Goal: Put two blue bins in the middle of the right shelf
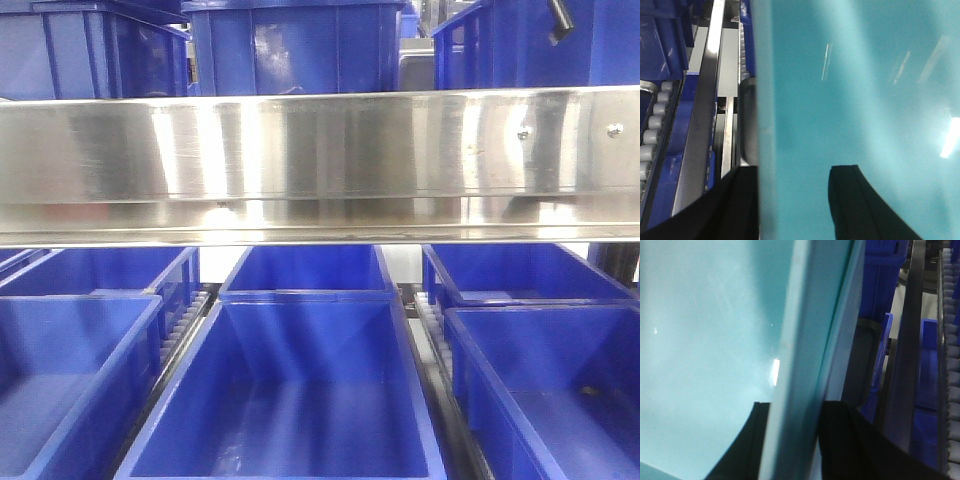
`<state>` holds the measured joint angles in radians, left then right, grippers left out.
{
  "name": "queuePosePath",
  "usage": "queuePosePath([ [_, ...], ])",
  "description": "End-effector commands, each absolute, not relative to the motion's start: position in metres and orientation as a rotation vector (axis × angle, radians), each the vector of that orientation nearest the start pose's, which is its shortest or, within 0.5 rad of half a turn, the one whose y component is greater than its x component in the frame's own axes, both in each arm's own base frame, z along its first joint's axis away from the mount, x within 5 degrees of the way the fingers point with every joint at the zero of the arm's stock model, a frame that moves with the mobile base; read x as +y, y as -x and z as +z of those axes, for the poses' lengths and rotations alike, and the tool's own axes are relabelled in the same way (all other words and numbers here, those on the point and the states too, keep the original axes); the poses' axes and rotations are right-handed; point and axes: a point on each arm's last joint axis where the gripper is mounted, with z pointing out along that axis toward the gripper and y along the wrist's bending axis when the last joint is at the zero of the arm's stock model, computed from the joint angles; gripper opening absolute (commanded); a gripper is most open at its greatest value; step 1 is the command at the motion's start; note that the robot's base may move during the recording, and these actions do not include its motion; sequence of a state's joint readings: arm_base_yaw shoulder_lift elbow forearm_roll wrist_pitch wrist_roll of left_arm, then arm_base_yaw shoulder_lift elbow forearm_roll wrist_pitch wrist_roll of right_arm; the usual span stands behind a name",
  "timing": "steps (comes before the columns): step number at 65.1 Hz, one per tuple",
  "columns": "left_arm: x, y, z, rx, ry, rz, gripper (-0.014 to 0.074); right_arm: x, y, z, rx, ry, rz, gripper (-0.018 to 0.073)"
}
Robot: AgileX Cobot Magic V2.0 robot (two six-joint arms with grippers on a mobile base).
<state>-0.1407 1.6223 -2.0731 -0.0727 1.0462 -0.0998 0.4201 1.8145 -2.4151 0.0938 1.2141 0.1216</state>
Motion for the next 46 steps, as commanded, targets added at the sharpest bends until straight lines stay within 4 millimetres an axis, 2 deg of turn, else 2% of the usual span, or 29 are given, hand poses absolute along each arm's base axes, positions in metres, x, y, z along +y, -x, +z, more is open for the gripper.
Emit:
queuePosePath([
  [1,-0.0523,-0.3268,0.5219,1.979,-0.081,-0.227,-0.0111,0.1477,-0.3231,0.5366,1.983,0.324,0.41,-0.0154],
  [46,-0.0523,-0.3268,0.5219,1.979,-0.081,-0.227,-0.0111,0.1477,-0.3231,0.5366,1.983,0.324,0.41,-0.0154],
])
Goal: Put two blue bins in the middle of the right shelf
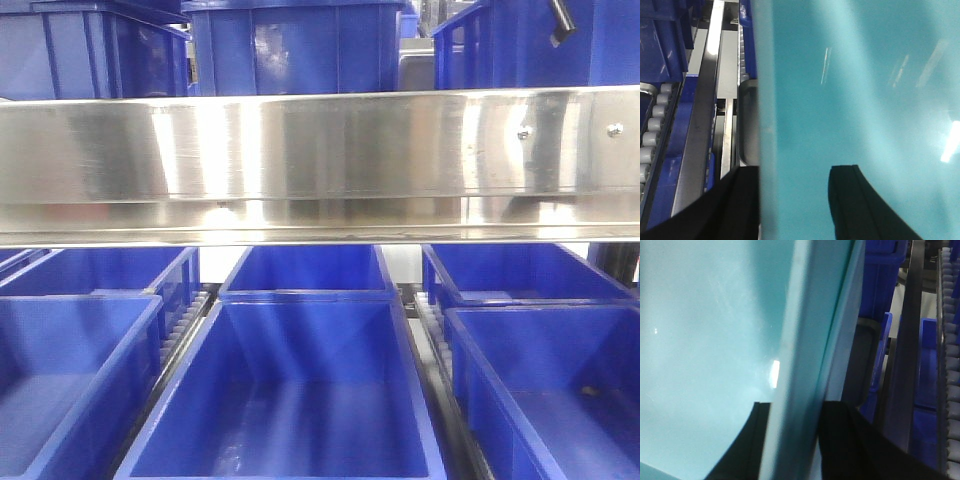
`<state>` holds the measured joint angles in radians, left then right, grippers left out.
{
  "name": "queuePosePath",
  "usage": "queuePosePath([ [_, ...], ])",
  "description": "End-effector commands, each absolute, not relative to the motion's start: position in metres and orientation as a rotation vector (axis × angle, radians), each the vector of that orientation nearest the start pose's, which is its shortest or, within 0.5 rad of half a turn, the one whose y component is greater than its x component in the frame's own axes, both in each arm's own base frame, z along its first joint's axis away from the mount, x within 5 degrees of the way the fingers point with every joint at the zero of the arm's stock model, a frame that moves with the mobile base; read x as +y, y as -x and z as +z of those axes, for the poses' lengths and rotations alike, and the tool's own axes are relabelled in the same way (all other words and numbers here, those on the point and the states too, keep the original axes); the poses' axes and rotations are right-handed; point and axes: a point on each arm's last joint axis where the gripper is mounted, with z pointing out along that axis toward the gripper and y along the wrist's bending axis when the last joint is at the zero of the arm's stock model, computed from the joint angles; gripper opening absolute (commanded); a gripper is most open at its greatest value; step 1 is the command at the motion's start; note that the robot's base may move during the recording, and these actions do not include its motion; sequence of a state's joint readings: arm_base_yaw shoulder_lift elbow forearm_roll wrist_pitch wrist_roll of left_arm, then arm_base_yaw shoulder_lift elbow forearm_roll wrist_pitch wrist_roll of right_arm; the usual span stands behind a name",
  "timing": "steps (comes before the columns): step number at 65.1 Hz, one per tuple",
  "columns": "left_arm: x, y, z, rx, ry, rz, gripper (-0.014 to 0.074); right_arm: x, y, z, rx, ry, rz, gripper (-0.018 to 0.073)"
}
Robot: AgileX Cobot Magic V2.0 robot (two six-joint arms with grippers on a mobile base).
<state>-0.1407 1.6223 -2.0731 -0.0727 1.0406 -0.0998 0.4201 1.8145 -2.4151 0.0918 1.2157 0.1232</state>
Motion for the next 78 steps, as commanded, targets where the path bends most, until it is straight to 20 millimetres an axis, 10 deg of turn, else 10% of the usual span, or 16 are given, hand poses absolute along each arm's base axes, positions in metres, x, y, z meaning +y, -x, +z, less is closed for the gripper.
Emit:
queuePosePath([
  [1,-0.0523,-0.3268,0.5219,1.979,-0.081,-0.227,-0.0111,0.1477,-0.3231,0.5366,1.983,0.324,0.41,-0.0154],
  [78,-0.0522,-0.3268,0.5218,1.98,-0.081,-0.225,-0.0111,0.1477,-0.3231,0.5366,1.983,0.324,0.41,-0.0154],
])
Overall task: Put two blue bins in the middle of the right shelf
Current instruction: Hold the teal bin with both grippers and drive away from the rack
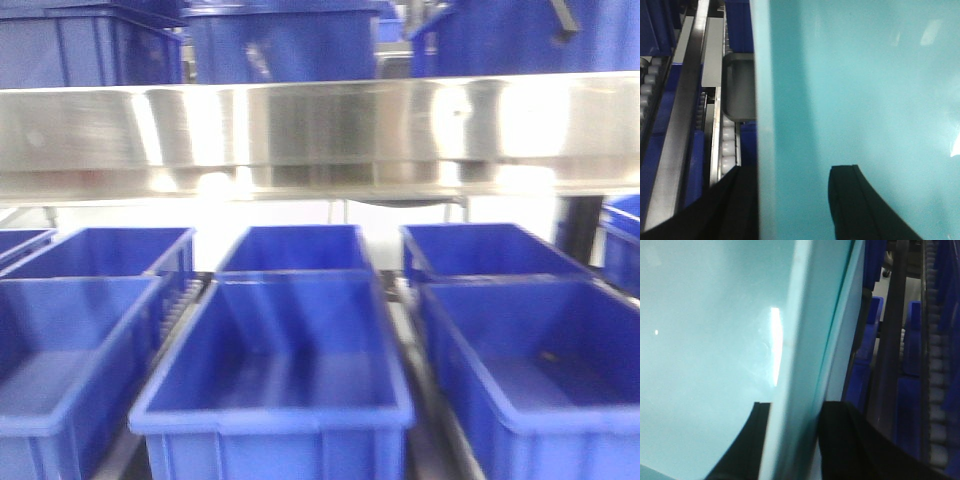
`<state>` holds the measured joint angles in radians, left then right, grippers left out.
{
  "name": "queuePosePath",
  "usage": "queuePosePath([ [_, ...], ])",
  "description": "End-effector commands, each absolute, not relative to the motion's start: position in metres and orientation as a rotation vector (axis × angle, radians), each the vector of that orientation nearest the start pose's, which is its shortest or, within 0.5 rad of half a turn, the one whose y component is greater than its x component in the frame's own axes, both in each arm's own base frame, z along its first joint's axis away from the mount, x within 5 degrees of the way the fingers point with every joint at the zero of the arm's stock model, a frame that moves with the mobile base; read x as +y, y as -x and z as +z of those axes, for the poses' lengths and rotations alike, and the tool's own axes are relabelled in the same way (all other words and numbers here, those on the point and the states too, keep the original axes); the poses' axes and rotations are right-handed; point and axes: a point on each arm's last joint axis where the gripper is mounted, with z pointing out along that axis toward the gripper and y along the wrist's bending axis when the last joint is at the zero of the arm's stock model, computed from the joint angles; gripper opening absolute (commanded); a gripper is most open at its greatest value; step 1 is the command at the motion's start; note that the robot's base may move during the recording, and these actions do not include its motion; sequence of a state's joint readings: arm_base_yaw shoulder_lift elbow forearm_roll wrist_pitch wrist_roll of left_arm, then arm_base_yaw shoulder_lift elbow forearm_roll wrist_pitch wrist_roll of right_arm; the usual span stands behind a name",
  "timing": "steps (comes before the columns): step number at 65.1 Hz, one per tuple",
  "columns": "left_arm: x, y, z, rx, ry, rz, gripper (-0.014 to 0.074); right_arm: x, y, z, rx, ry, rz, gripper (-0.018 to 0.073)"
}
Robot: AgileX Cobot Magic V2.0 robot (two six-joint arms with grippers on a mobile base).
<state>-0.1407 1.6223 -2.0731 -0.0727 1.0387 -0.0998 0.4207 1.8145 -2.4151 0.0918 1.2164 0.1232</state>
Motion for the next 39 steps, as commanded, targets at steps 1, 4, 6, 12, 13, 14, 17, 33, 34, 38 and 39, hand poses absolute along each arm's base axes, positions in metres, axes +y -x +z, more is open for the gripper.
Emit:
queuePosePath([
  [1,-0.0522,-0.3268,0.5218,1.98,-0.081,-0.225,-0.0111,0.1477,-0.3231,0.5366,1.983,0.324,0.41,-0.0154],
  [4,-0.0522,-0.3268,0.5218,1.98,-0.081,-0.225,-0.0111,0.1477,-0.3231,0.5366,1.983,0.324,0.41,-0.0154],
  [6,-0.0522,-0.3268,0.5218,1.98,-0.081,-0.225,-0.0111,0.1477,-0.3231,0.5366,1.983,0.324,0.41,-0.0154],
  [12,-0.0522,-0.3268,0.5218,1.98,-0.081,-0.225,-0.0111,0.1477,-0.3231,0.5366,1.983,0.324,0.41,-0.0154],
  [13,-0.0522,-0.3268,0.5218,1.98,-0.081,-0.225,-0.0111,0.1477,-0.3231,0.5366,1.983,0.324,0.41,-0.0154],
  [14,-0.0522,-0.3268,0.5218,1.98,-0.081,-0.225,-0.0111,0.1477,-0.3231,0.5366,1.983,0.324,0.41,-0.0154],
  [17,-0.0522,-0.3268,0.5218,1.98,-0.081,-0.225,-0.0111,0.1477,-0.3231,0.5366,1.983,0.324,0.41,-0.0154],
  [33,-0.0522,-0.3268,0.5218,1.98,-0.081,-0.225,-0.0111,0.1477,-0.3231,0.5366,1.983,0.324,0.41,-0.0154],
  [34,-0.0522,-0.3268,0.5218,1.98,-0.081,-0.225,-0.0111,0.1477,-0.3231,0.5366,1.983,0.324,0.41,-0.0154],
  [38,-0.0522,-0.3268,0.5218,1.98,-0.081,-0.225,-0.0111,0.1477,-0.3231,0.5366,1.983,0.324,0.41,-0.0154],
  [39,-0.0522,-0.3268,0.5218,1.98,-0.081,-0.225,-0.0111,0.1477,-0.3231,0.5366,1.983,0.324,0.41,-0.0154],
])
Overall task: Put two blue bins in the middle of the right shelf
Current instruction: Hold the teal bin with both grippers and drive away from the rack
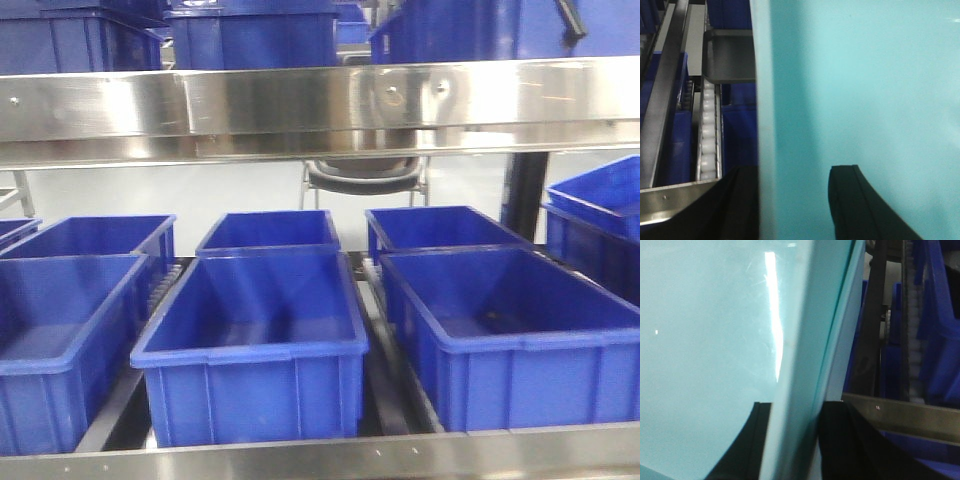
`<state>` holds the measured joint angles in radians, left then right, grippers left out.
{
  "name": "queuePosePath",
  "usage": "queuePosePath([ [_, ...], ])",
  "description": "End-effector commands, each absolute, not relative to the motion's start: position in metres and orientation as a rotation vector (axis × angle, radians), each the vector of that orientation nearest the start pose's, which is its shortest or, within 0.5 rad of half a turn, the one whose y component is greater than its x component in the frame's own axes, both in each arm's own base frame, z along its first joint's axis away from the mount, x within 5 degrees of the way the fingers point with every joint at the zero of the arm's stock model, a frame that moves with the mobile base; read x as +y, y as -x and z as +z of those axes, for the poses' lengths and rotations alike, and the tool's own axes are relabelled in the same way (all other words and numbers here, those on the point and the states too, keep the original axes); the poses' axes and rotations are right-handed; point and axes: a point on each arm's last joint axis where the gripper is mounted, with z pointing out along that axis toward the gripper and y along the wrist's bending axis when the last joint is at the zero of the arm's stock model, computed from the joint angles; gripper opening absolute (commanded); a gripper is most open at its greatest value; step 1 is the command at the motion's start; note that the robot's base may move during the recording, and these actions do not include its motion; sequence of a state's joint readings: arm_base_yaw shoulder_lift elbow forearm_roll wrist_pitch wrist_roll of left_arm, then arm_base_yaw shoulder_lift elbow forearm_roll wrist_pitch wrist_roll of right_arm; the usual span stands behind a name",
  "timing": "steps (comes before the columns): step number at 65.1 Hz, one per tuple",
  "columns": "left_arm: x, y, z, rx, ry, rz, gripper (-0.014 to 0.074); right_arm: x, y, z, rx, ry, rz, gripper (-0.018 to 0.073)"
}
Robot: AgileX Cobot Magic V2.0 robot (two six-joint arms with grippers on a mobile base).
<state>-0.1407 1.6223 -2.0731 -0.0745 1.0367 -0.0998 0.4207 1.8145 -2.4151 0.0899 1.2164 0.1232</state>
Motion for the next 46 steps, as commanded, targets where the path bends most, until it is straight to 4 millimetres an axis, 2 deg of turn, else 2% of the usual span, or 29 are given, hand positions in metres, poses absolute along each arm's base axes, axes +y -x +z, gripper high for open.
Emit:
queuePosePath([
  [1,-0.0522,-0.3268,0.5218,1.98,-0.081,-0.225,-0.0111,0.1477,-0.3231,0.5366,1.983,0.324,0.41,-0.0154],
  [46,-0.0522,-0.3268,0.5218,1.98,-0.081,-0.225,-0.0111,0.1477,-0.3231,0.5366,1.983,0.324,0.41,-0.0154],
])
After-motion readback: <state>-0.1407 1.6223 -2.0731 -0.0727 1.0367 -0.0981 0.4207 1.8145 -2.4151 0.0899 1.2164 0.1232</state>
